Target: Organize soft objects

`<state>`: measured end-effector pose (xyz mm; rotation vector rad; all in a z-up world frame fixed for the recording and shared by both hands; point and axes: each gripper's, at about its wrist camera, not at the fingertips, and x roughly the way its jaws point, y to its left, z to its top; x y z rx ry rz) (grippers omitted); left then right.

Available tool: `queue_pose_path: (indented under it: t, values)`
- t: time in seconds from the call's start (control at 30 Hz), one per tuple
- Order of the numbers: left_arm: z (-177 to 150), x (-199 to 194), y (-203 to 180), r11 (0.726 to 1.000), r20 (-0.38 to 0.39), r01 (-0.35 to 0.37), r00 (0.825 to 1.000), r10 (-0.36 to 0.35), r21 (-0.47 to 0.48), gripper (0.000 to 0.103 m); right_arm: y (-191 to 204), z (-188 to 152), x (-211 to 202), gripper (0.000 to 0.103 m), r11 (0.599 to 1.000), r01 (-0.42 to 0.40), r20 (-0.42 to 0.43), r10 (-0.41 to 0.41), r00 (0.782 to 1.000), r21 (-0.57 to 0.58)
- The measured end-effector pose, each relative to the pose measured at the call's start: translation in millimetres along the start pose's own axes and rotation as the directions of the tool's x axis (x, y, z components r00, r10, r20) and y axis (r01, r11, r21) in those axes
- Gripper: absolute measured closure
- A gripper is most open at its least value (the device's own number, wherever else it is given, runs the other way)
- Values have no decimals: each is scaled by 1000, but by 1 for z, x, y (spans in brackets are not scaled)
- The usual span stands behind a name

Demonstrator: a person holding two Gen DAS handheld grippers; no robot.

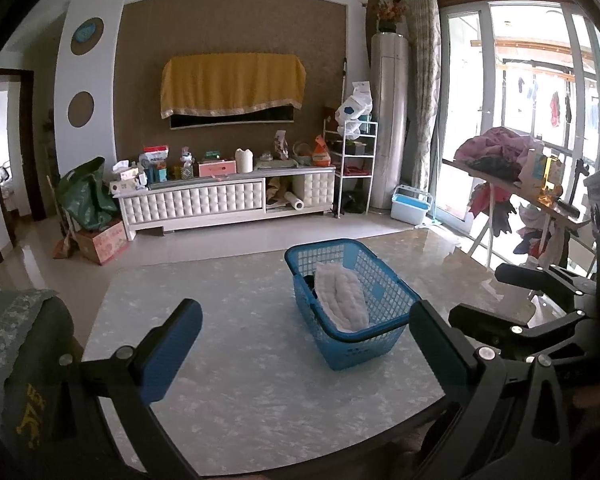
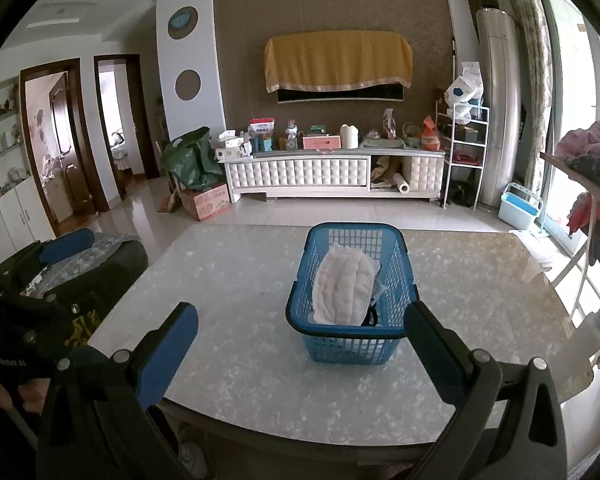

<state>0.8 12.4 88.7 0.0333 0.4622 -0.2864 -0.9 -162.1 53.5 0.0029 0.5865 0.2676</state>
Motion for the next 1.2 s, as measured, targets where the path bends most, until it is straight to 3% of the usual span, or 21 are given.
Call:
queue_pose_path:
  t: [0.2,1.2]
  values:
    - [-2,0,-6,1000,11,-24,1000,24,17,0,0,-1,-3,0,1000,0,-3,0,1000,-3]
    - [-3,-4,-9,1000,8,-8,1000,8,10,0,0,0,-6,0,1000,1,3,-1,1000,-3]
